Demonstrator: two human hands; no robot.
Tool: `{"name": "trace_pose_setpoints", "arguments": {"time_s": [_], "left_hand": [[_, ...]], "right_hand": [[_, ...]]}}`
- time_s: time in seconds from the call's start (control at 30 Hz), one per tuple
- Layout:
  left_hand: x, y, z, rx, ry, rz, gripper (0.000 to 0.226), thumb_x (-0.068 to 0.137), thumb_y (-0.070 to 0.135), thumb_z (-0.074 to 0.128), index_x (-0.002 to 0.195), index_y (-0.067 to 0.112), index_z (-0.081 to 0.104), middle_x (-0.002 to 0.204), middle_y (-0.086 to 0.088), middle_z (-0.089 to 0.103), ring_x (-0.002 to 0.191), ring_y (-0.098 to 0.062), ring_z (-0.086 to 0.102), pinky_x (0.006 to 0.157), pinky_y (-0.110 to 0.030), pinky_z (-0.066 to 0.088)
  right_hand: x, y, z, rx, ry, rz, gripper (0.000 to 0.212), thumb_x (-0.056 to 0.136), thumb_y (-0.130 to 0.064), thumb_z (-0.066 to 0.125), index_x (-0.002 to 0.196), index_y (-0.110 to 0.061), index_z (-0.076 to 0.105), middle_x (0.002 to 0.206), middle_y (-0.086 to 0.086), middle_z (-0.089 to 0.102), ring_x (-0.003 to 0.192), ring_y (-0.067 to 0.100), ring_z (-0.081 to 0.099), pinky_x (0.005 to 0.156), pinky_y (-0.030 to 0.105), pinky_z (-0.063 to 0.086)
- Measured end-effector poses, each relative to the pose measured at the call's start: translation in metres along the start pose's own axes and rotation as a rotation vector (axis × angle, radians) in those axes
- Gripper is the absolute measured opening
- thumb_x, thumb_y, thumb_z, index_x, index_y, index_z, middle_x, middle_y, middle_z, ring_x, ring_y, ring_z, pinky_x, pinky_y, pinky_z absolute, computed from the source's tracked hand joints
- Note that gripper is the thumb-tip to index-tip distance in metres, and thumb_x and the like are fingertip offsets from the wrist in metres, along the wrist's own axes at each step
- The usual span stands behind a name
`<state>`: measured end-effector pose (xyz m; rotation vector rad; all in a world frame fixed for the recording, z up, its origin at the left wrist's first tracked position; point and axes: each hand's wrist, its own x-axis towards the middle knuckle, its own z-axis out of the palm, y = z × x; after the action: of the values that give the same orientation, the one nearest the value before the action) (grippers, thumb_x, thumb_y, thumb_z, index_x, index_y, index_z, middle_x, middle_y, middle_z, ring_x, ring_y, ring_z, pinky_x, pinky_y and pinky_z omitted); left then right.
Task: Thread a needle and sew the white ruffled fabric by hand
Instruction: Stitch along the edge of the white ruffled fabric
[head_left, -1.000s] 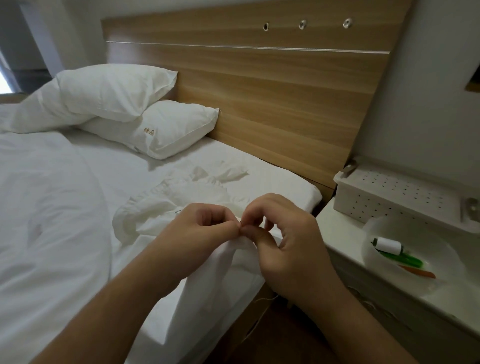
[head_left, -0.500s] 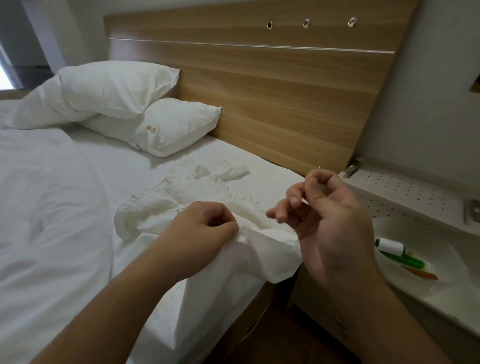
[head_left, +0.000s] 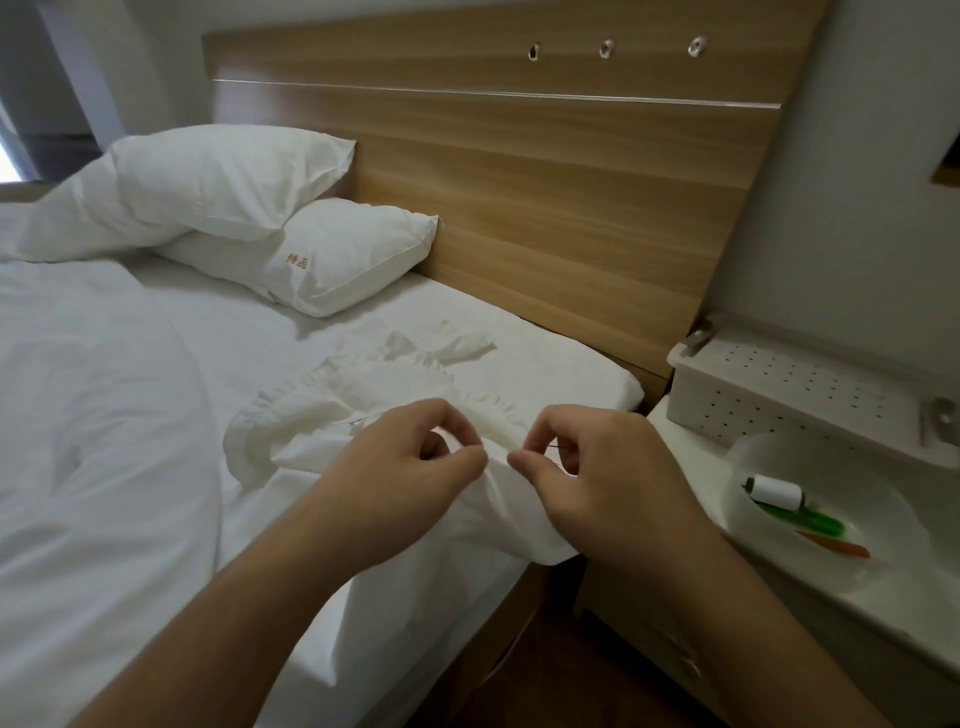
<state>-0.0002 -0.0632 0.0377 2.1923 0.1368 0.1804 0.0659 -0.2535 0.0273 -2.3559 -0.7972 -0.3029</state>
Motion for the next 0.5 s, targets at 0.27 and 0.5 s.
{"name": "trace_pose_setpoints", "arguments": {"time_s": [0.27, 0.5], "left_hand": [[-0.001, 0.001, -0.002, -0.026, -0.034, 0.102, 0.021, 0.101, 0.038, 0.066, 0.085, 0.034, 0.078, 0.06, -0.001, 0.058, 0.055, -0.022, 0.05, 0.06, -0.029, 0.039], [0.001, -0.004, -0.002, 0.018, -0.013, 0.11, 0.021, 0.1, 0.037, 0.065, 0.084, 0.035, 0.078, 0.081, 0.001, 0.075, 0.079, -0.02, 0.07, 0.078, -0.044, 0.057]], "right_hand": [[0.007, 0.007, -0.006, 0.45, 0.273, 0.352, 0.021, 0.092, -0.027, 0.076, 0.073, -0.021, 0.07, 0.062, -0.007, 0.064, 0.06, 0.006, 0.058, 0.058, 0.023, 0.045], [0.003, 0.008, -0.016, 0.573, 0.206, 0.328, 0.031, 0.088, 0.001, 0.064, 0.105, -0.025, 0.066, 0.059, 0.003, 0.051, 0.053, 0.012, 0.046, 0.047, 0.023, 0.041]]}}
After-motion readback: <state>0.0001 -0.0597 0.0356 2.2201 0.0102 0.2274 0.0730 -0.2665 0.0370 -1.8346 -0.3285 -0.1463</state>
